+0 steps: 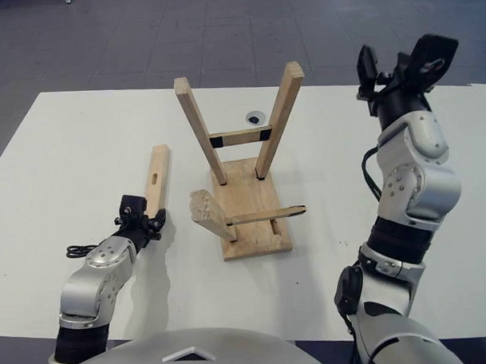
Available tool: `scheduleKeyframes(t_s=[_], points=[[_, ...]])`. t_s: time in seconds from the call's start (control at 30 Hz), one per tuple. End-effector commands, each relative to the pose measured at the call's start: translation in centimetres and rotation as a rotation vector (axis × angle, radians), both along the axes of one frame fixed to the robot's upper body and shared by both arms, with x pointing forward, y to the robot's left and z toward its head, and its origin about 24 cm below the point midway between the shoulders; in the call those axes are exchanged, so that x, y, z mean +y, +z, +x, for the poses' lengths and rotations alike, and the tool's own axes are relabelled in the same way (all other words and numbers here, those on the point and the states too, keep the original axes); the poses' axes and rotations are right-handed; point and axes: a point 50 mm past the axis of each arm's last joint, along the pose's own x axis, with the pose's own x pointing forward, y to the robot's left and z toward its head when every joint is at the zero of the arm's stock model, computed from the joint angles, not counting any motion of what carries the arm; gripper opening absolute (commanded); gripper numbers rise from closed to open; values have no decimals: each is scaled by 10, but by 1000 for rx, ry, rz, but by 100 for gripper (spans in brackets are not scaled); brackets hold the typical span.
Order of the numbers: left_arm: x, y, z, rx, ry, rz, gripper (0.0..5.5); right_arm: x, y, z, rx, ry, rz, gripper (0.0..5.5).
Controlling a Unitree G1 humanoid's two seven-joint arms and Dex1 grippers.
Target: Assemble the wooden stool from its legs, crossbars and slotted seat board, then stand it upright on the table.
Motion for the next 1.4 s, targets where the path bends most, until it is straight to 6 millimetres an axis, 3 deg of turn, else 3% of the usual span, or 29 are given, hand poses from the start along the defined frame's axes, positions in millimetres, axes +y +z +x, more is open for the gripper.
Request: scheduleKeyframes(t_s=[0.03,0.13,0.23,0.27,0.33,0.4,0.5,0.6,0.73,0.93,1.13,1.4], points=[[12,-20,-12,74,33,25,210,3,25,5,-60,41,16,353],[34,4,2,-51,68,-29,210,3,35,11,-62,130,105,353],[58,62,30,-283,42,-105,209,11,37,19,3,367,293,353],[63,95,41,-403,8,-157,209,19,40,18,29,508,363,371],[60,162,53,-645,-152,-311,209,37,46,13,87,815,451,409],[47,192,54,-733,-316,-433,208,49,43,12,152,985,503,446],[10,189,52,-658,-552,-557,208,74,35,4,224,1200,528,506],[-22,184,48,-593,-689,-623,208,93,34,-1,246,1306,535,550],[-41,187,44,-552,-804,-691,208,106,32,-7,244,1368,526,550],[-46,193,27,-446,-988,-877,208,109,30,-14,225,1416,501,550],[-36,193,35,-405,-968,-1029,208,110,34,-27,192,1558,508,550],[-36,182,39,-368,-912,-1043,208,113,29,-27,233,1588,518,402]])
